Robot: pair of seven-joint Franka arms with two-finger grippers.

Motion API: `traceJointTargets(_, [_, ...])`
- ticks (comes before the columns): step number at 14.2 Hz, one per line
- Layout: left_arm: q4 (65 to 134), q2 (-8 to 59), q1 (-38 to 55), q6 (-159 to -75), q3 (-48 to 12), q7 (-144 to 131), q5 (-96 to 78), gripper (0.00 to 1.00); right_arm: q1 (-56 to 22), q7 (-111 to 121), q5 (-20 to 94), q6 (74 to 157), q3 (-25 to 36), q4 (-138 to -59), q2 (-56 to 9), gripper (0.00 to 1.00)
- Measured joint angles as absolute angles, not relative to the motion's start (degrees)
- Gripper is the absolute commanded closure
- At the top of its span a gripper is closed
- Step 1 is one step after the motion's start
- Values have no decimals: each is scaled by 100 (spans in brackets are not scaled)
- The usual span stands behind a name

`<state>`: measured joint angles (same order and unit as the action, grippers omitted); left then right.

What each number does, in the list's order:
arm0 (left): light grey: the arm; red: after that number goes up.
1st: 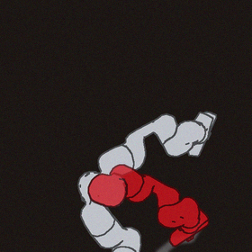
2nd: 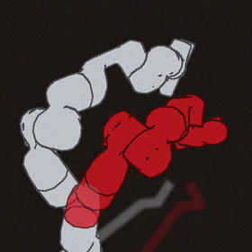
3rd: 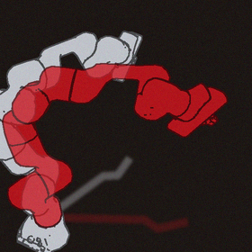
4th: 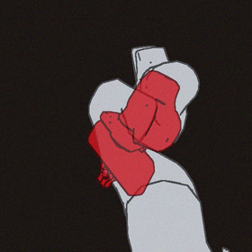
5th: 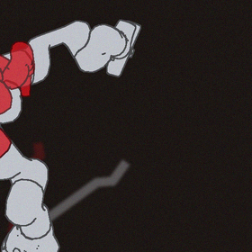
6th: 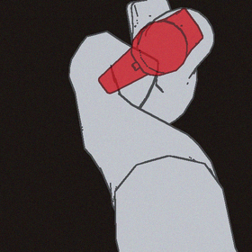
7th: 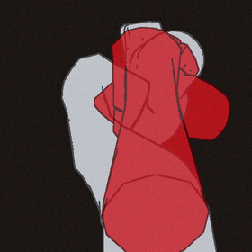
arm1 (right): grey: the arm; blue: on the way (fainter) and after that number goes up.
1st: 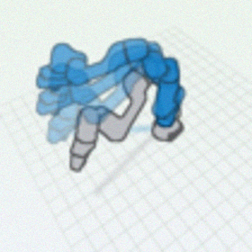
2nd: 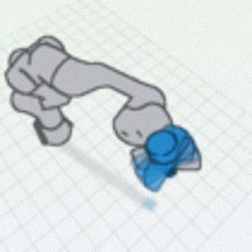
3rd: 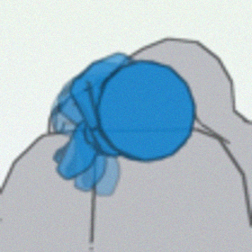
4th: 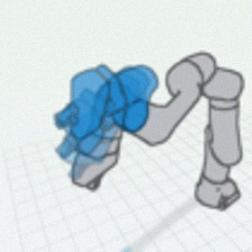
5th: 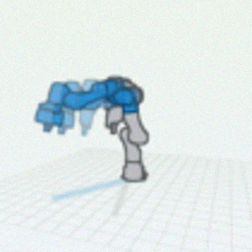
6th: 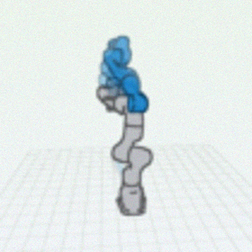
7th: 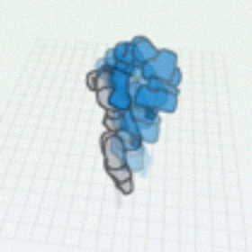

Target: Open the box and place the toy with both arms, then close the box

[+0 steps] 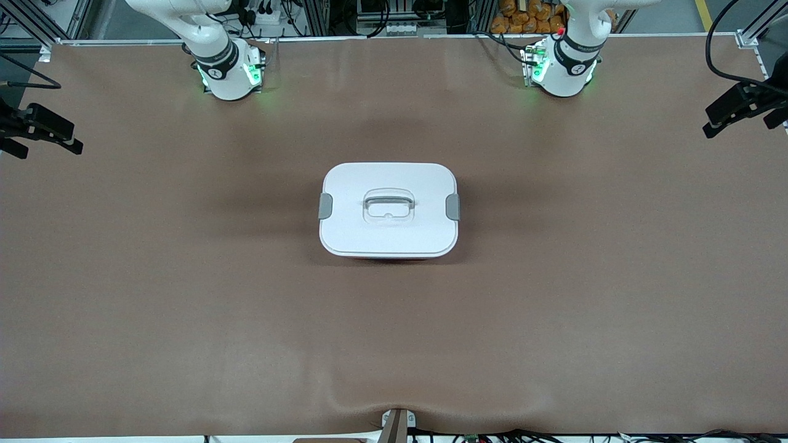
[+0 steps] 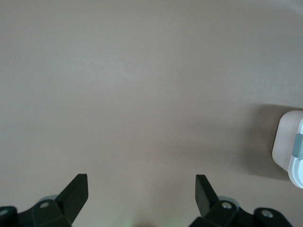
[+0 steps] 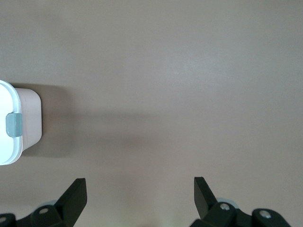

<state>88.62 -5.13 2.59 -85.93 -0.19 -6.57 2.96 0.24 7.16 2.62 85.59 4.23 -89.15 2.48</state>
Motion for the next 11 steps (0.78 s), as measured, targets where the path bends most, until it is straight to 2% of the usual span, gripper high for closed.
traceJointTargets(11, [8863, -280, 305, -8724, 34, 343, 3, 0, 24, 716, 262, 8559, 422, -8915, 248, 0])
